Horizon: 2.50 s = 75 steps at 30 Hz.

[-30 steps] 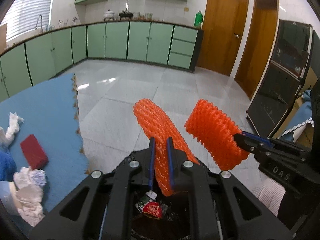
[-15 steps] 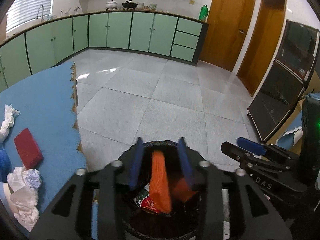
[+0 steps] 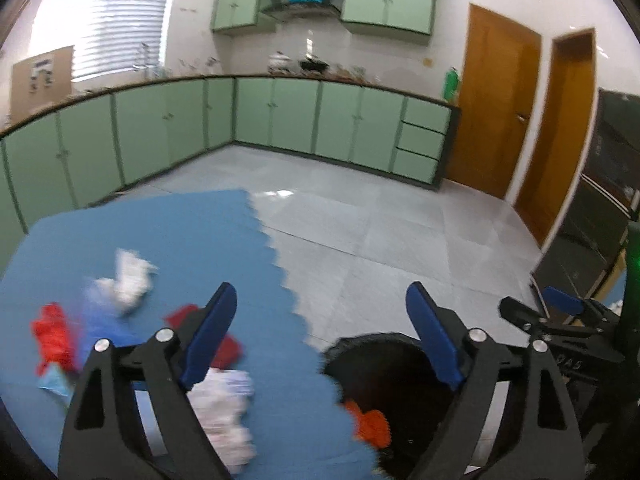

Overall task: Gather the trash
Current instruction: 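Move both tools back over the table, then move the left tool toward the blue carton and white paper bowl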

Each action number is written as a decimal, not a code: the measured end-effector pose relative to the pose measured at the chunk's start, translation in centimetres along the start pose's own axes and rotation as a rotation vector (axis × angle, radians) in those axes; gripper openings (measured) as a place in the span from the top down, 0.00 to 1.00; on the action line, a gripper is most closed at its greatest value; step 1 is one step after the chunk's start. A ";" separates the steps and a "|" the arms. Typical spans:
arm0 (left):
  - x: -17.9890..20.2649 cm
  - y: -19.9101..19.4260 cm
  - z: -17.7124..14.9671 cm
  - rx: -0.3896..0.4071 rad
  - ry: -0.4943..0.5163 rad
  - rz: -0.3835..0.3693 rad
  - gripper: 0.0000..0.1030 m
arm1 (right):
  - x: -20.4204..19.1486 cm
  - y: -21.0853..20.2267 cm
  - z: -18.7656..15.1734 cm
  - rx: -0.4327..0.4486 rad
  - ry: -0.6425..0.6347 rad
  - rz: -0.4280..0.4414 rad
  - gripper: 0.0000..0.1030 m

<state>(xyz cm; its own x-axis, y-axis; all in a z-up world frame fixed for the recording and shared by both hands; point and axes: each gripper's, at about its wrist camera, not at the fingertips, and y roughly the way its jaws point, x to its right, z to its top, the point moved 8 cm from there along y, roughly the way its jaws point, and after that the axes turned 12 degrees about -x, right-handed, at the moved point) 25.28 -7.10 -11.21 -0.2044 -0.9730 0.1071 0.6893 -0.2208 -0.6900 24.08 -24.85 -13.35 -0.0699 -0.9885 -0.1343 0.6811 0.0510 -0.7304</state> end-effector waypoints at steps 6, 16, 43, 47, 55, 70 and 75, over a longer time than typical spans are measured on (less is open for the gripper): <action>-5.4 -4.3 0.2 0.042 -0.079 0.093 0.15 | -5.8 -1.2 1.0 0.026 -0.076 0.093 0.06; -14.3 -9.4 -2.5 0.064 -0.171 0.289 0.14 | -14.2 -1.1 0.1 0.024 -0.183 0.172 0.06; -13.3 -6.0 -11.4 -0.025 -0.205 0.281 0.14 | -17.3 -1.3 -5.3 0.012 -0.208 0.218 0.06; -13.1 -4.5 -11.6 -0.039 -0.216 0.276 0.14 | -17.5 -1.1 -5.3 0.009 -0.210 0.217 0.06; -14.9 -3.3 -12.3 -0.050 -0.286 0.292 0.17 | -17.8 -0.3 -5.6 -0.016 -0.219 0.216 0.06; -19.8 -8.6 -13.6 -0.064 -0.424 0.346 0.22 | -20.4 -0.1 -6.3 -0.034 -0.271 0.250 0.06; -19.4 -9.0 -13.0 -0.051 -0.420 0.310 0.19 | -21.2 -0.2 -6.6 -0.035 -0.287 0.261 0.06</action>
<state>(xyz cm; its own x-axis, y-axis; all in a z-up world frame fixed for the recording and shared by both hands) 14.07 14.63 -16.38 0.3078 -0.9374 0.1629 0.6359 0.0754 -0.7680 20.62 -2.96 -14.82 0.3120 -0.9412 -0.1293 0.6237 0.3056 -0.7194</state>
